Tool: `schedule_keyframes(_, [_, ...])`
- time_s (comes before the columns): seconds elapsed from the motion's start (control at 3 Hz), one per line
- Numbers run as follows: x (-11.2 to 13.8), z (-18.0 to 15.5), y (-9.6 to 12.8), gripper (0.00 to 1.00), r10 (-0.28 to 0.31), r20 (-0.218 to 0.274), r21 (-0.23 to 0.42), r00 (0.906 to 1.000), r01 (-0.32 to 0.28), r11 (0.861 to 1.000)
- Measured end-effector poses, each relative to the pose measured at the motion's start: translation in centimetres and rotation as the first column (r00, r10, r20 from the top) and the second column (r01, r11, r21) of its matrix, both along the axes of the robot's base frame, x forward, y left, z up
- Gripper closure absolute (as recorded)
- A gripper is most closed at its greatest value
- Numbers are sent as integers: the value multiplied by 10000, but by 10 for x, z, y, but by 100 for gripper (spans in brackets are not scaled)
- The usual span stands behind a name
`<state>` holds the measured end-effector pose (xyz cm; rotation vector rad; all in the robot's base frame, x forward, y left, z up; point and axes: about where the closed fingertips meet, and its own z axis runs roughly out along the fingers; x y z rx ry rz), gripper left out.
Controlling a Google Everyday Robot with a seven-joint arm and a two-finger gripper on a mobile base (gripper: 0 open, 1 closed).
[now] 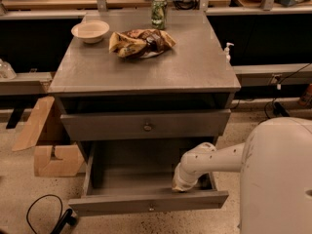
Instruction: Open middle drawer
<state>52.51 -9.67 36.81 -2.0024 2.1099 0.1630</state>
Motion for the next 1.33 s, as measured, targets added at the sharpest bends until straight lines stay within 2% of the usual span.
schedule_keyframes(0.67, [0,0,0,100,0,-1,0,10000,0,10000])
schedule_keyframes(1.0, [0,0,0,82,0,-1,0,10000,0,10000])
schedule_keyframes(1.33, [0,0,0,58,0,-1,0,10000,0,10000])
